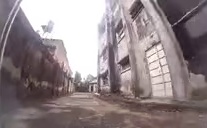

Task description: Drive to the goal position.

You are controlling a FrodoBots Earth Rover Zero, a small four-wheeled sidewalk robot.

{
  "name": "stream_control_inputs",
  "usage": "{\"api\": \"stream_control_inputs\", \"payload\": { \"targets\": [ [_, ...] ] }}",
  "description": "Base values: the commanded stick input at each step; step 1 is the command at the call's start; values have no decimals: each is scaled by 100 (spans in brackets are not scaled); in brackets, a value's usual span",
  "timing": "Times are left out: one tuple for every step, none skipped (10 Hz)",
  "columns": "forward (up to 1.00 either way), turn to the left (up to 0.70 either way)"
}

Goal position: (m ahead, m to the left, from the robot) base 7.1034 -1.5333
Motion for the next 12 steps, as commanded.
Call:
{"api": "stream_control_inputs", "payload": {
  "targets": [
    [100, 40],
    [100, 40],
    [100, 40],
    [100, 0],
    [100, 0],
    [100, 0],
    [100, 0],
    [100, 0],
    [100, 0],
    [100, 0],
    [100, 0],
    [100, 0]
  ]
}}
